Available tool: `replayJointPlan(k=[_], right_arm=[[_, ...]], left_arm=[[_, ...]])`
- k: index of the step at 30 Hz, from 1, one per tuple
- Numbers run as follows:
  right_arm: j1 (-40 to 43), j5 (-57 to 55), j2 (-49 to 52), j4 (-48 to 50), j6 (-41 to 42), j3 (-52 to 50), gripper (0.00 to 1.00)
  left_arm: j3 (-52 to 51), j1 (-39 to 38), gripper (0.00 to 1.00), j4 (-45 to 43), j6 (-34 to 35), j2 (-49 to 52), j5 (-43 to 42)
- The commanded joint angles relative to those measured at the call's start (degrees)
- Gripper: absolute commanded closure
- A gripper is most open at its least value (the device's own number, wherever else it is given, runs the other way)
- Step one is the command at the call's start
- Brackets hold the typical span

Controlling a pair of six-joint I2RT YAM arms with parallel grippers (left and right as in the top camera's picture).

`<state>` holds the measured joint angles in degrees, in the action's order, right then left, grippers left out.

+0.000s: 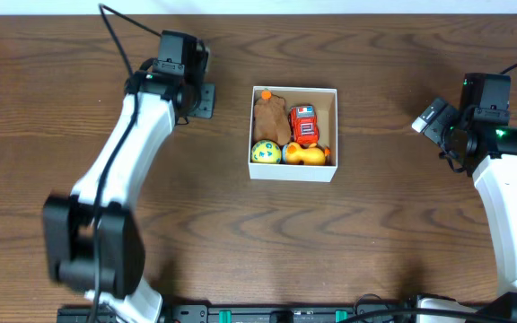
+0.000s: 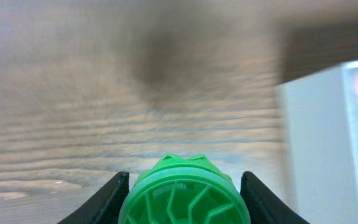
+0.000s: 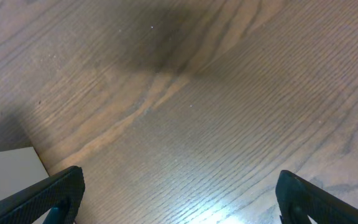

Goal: Pack container
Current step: 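Lift the green toy and drop it into the box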

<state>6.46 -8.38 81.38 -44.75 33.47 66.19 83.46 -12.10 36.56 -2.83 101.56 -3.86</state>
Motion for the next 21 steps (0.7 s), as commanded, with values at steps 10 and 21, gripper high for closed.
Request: replayJointPlan(k=[10,21], right_arm=[[0.33,-0.2,0.37,0.09,-0.31,0.0,0.01],[0.33,-0.2,0.37,0.09,-0.31,0.0,0.01]], left_arm=[[0.02,-21.49,0.65,-2.8,0.11,-5.88,0.0],[0.2,-26.84,0.12,-7.91,1.4,5.66,0.0]])
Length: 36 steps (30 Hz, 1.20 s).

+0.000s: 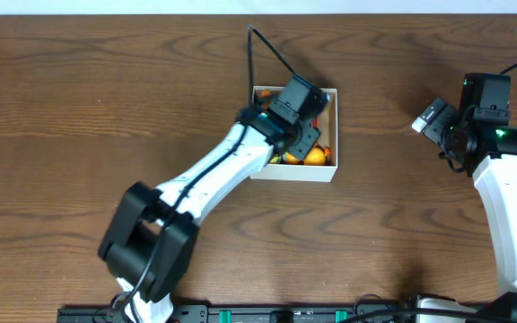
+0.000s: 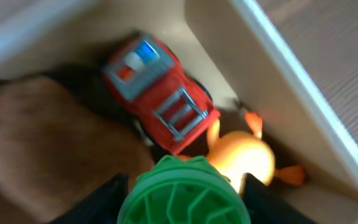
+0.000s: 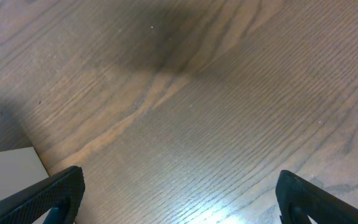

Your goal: Pack container

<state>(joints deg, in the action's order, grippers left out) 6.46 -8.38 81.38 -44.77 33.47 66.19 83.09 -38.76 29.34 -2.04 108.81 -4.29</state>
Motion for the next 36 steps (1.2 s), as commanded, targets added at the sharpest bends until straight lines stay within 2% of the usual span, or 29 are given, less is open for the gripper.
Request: replayJointPlan(k=[1,9,12,19,24,28,36], right_arm=[[0.33,-0.2,0.37,0.11,-0.31,0.0,0.01],[0.33,-0.2,0.37,0.11,-0.31,0.0,0.01],[0.33,-0.2,0.37,0.11,-0.31,0.0,0.01],[0.33,-0.2,0.37,0.11,-0.31,0.0,0.01],[0.33,-0.2,0.37,0.11,-0.31,0.0,0.01],[0.33,-0.2,0.37,0.11,-0.31,0.0,0.01],[0.33,-0.2,0.37,0.11,-0.31,0.0,0.01]], left_arm=[[0.72,-0.09,0.02,-0.66,0.59,-2.21,0.46],[1.01,0.44,0.02,-0.48,0.57,-12.85,1.55],[1.01,0.44,0.02,0.66,0.57,-17.77,8.85],[1.01,0.44,0.02,13.11,0.57,-29.62,25.51],[1.01,0.44,0.02,19.3,-3.17,-36.0,26.43],[1.01,0.46,0.02,21.59,-1.11,-42.51,26.4],[0.48,0.5,0.02,24.52,-1.38,-57.05,26.95]])
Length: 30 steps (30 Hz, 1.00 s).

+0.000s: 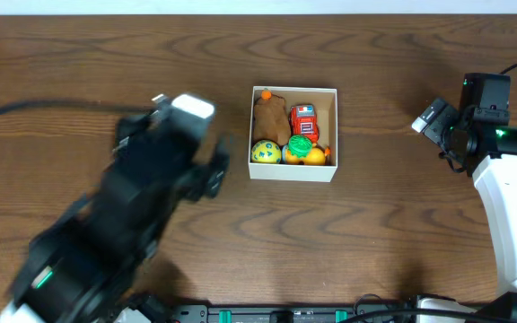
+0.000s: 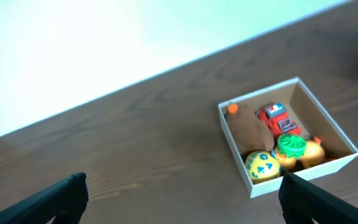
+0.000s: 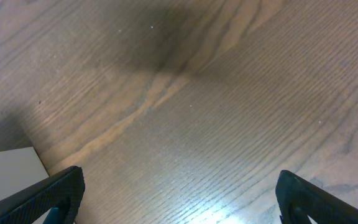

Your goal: Pack container

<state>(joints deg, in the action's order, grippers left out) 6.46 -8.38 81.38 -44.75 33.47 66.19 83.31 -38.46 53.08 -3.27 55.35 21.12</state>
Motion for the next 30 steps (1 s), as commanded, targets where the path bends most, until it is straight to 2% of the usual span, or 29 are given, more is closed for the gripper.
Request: replayJointPlan(k=[1,8,17,24,30], right_arm=[[0.33,-0.2,0.37,0.09,-0.31,0.0,0.01],[0.33,-0.2,0.37,0.09,-0.31,0.0,0.01],[0.33,-0.2,0.37,0.09,-0.31,0.0,0.01],[0.33,-0.2,0.37,0.09,-0.31,0.0,0.01],[0.33,-0.2,0.37,0.09,-0.31,0.0,0.01]], left_arm=[[-0.2,0.2,0.02,1.05,-0.13,-5.14,2.45],[-9.16,7.78,0.02,-1.42,3.34,-12.52,0.11],[-35.47,21.44,0.02,-22.32,3.34,-21.75,-8.0],[-57.18,24.55,0.02,-39.21,3.34,-29.29,-8.72],[-68.41,24.59,0.02,-45.79,3.34,-33.83,-8.72]])
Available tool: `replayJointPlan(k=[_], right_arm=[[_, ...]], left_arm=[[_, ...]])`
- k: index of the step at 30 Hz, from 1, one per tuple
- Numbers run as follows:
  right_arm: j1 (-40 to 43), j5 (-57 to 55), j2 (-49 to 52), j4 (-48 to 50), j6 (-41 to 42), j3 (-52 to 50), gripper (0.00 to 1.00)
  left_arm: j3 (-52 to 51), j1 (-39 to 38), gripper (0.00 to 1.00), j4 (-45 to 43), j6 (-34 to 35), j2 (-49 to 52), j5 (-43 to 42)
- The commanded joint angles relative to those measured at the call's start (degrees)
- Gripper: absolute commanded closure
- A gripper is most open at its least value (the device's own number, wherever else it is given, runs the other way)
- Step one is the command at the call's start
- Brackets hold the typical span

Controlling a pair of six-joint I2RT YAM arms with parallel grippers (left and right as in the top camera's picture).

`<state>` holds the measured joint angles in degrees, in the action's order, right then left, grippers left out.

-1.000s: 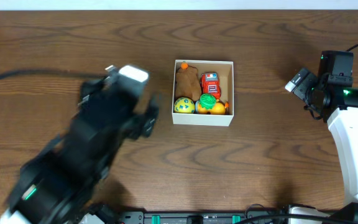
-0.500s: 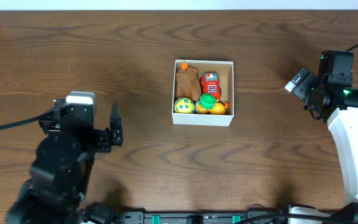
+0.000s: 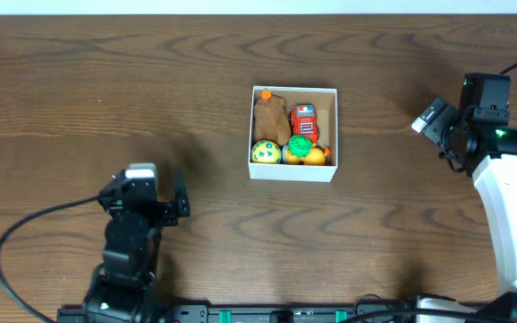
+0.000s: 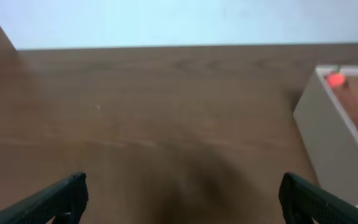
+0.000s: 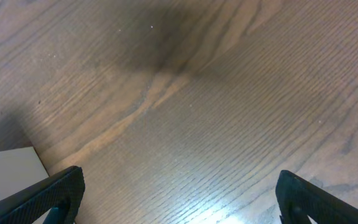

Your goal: Pack container

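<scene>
A white box (image 3: 334, 135) stands mid-table holding a brown plush, a red toy truck (image 3: 303, 117), a yellow patterned ball (image 3: 265, 152), an orange duck and a green ridged toy (image 3: 302, 144) on top. My left gripper (image 4: 180, 205) is open and empty, low over bare wood at the front left, with the box's corner (image 4: 328, 118) at its right. Far right of the box, my right gripper (image 5: 179, 199) is open over bare wood.
The brown wooden table (image 3: 151, 90) runs to a pale wall at the back. My left arm (image 3: 133, 224) sits at the front left, my right arm (image 3: 501, 170) along the right edge. A white corner of the box (image 5: 8, 168) shows in the right wrist view.
My left arm has drawn back from beside the box to the front left of the table, its gripper still open and empty. The right arm and the box's contents are unchanged.
My left gripper held the green toy over the table left of the box. Then it was over the box with the toy above the truck and duck. Then it was open and away, the green toy lying in the box. Now it rests at front left.
</scene>
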<state>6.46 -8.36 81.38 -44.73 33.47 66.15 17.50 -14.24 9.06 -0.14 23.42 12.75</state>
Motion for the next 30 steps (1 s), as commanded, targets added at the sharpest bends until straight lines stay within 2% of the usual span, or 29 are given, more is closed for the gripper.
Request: replayJointPlan(k=[1,9,30], right_arm=[[0.33,-0.22,0.37,0.07,-0.31,0.04,0.01],[0.33,-0.22,0.37,0.07,-0.31,0.04,0.01],[0.33,-0.22,0.37,0.07,-0.31,0.04,0.01]], left_arm=[[-3.65,0.39,0.02,-2.16,0.24,-2.45,-0.35],[-8.35,3.87,0.02,-2.54,5.27,-7.93,-0.39],[-15.72,6.32,0.02,-2.6,5.38,-14.97,-0.57]])
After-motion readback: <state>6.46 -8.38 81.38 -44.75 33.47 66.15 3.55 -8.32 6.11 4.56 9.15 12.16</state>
